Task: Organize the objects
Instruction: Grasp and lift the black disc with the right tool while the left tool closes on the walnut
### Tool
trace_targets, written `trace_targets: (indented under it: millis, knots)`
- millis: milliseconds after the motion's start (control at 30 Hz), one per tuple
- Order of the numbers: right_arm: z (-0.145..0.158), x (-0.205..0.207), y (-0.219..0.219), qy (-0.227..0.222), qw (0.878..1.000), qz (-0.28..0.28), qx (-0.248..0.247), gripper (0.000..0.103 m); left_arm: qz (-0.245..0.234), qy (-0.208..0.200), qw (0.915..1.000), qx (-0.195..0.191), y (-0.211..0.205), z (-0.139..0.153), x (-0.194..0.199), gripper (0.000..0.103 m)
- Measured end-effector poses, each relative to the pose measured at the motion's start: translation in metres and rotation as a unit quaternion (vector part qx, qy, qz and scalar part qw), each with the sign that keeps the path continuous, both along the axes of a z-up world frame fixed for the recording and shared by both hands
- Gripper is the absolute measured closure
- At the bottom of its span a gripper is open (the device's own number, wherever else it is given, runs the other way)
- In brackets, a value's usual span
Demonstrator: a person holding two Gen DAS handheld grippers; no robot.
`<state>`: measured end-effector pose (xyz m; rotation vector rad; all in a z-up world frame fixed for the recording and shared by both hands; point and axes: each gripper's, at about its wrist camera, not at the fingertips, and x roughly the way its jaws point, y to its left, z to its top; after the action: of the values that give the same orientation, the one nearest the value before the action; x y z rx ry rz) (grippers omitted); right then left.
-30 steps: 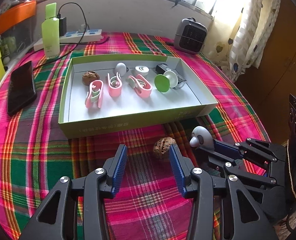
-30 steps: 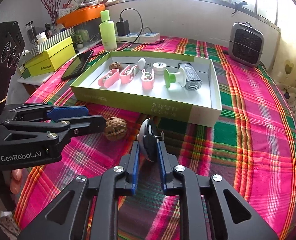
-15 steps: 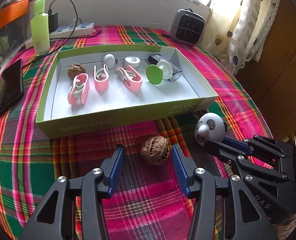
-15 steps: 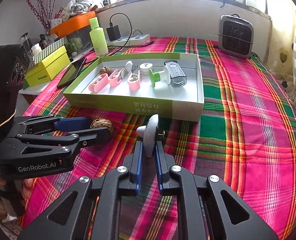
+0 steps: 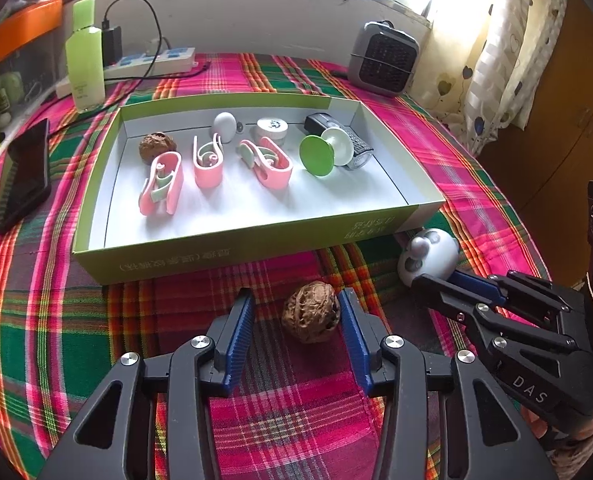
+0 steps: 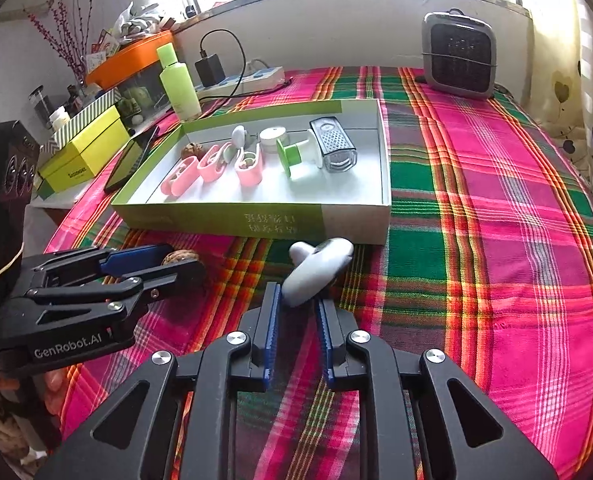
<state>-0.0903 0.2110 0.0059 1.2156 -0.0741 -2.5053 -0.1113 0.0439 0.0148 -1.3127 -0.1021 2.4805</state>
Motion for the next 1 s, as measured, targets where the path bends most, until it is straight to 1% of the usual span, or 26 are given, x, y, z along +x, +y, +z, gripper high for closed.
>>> trace_targets:
  millis: [100,200,267,400,433,500,567,600,633,900,1000]
  knots:
    - [-0.001,-0.005,0.003,-0.007,1.000,-0.009,-0.011,0.079,0.000,0.000,1.0000,0.001,0.000,0.000,0.000,0.061]
    - [-0.004,-0.010,0.009,-0.022,0.999,-0.020,-0.037,0.070,0.001,-0.001,1.0000,0.001,0.000,0.000,0.000,0.061]
    - [-0.003,-0.010,0.013,-0.029,0.998,-0.029,-0.049,0.070,0.002,-0.001,1.0000,0.002,0.000,0.000,0.000,0.061]
    - [-0.001,-0.008,0.016,-0.030,0.998,-0.035,-0.048,0.070,0.001,0.000,1.0000,0.002,0.001,0.000,-0.002,0.061]
    - [-0.002,-0.010,0.018,-0.034,0.997,-0.040,-0.057,0.070,0.001,0.000,1.0000,0.002,0.001,0.000,-0.002,0.061]
    - [-0.004,-0.011,0.025,-0.047,0.993,-0.051,-0.096,0.068,-0.001,0.000,1.0000,0.003,0.000,0.000,-0.002,0.061]
    - [-0.007,-0.012,0.032,-0.058,0.986,-0.059,-0.144,0.062,-0.002,-0.001,1.0000,0.006,0.000,0.000,-0.004,0.061]
    - [-0.006,-0.012,0.033,-0.059,0.984,-0.064,-0.155,0.057,-0.002,-0.002,1.0000,0.009,0.000,0.001,-0.005,0.061]
    - [-0.006,-0.011,0.036,-0.058,0.982,-0.072,-0.162,0.055,-0.002,-0.002,1.0000,0.010,0.000,0.000,-0.005,0.061]
    - [-0.009,-0.020,0.048,-0.069,0.969,-0.126,-0.201,0.055,-0.002,-0.003,0.9999,0.012,-0.001,0.000,-0.006,0.061]
    - [-0.007,-0.020,0.045,-0.063,0.972,-0.128,-0.187,0.055,-0.002,-0.002,0.9999,0.011,-0.001,0.000,-0.006,0.061]
